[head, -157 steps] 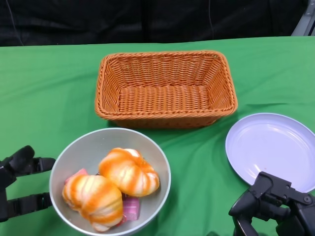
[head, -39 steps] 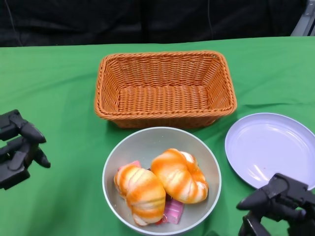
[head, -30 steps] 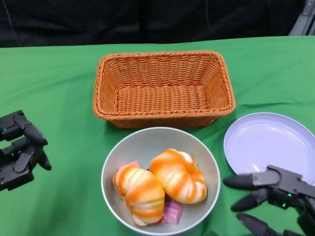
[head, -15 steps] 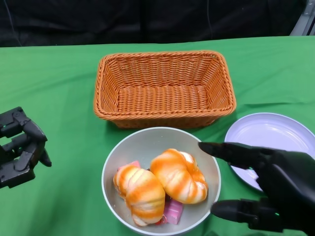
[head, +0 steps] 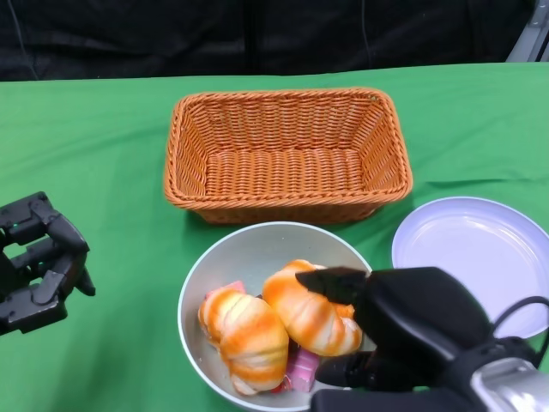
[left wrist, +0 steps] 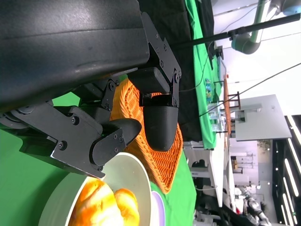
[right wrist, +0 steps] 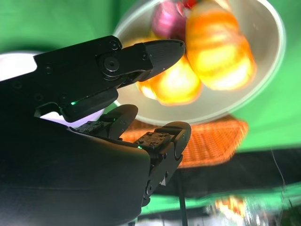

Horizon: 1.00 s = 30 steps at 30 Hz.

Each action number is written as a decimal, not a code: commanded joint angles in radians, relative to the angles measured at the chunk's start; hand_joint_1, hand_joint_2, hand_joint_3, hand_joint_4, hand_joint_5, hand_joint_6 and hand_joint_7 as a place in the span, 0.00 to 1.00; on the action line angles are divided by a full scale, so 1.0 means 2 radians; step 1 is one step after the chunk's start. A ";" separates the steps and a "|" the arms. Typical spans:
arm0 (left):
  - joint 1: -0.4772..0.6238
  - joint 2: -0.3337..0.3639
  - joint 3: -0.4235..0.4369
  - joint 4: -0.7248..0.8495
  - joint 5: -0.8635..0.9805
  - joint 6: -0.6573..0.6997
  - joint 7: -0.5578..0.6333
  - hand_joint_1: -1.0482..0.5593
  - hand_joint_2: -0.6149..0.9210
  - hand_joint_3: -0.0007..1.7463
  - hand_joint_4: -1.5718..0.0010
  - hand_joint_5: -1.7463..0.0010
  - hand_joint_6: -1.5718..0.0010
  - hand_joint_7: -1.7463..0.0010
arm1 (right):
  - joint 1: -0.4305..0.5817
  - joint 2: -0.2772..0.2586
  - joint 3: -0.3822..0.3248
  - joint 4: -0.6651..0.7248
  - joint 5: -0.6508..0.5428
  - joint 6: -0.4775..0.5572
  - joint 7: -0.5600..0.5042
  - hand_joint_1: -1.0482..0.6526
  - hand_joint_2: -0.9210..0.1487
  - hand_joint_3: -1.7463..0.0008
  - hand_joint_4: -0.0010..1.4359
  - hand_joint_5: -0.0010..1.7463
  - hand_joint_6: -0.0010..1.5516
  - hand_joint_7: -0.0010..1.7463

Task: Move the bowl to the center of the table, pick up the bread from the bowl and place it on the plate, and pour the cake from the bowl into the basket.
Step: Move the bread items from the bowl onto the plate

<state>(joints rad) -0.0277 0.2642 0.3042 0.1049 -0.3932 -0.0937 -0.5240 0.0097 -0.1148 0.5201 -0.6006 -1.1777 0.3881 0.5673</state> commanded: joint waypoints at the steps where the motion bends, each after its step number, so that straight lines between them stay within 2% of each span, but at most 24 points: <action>1: 0.005 0.003 0.000 -0.005 0.004 -0.012 0.001 0.62 0.79 0.57 0.55 0.09 0.52 0.25 | -0.016 0.006 0.002 0.028 -0.008 -0.007 -0.008 0.10 0.00 0.88 0.36 0.06 0.25 0.00; 9: 0.010 0.001 -0.002 -0.008 0.001 -0.018 0.000 0.60 0.78 0.56 0.54 0.05 0.52 0.23 | -0.041 -0.001 0.018 0.092 -0.039 -0.031 -0.041 0.06 0.00 0.86 0.34 0.04 0.25 0.00; 14: 0.014 -0.001 -0.005 -0.015 0.002 -0.019 0.001 0.61 0.79 0.57 0.54 0.05 0.52 0.22 | -0.038 -0.001 0.024 0.106 -0.069 -0.049 -0.100 0.07 0.00 0.87 0.37 0.04 0.26 0.01; 18: 0.014 0.001 -0.005 -0.012 0.002 -0.022 -0.001 0.60 0.78 0.57 0.54 0.05 0.52 0.21 | -0.040 -0.002 0.030 0.113 -0.097 -0.057 -0.121 0.07 0.00 0.87 0.35 0.03 0.26 0.00; 26: 0.020 0.004 -0.007 -0.018 -0.001 -0.018 -0.003 0.60 0.78 0.58 0.55 0.04 0.53 0.21 | -0.051 0.011 0.036 0.131 -0.128 -0.053 -0.095 0.07 0.00 0.85 0.32 0.02 0.23 0.00; 30: 0.021 0.007 -0.007 -0.017 -0.002 -0.020 -0.009 0.61 0.78 0.58 0.55 0.04 0.53 0.20 | -0.063 0.019 0.037 0.143 -0.137 -0.045 -0.050 0.06 0.00 0.84 0.32 0.02 0.23 0.00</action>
<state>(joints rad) 0.0091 0.2594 0.2866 0.0805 -0.3919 -0.1232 -0.5312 -0.0966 -0.0812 0.5958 -0.3264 -1.4372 0.2896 0.4407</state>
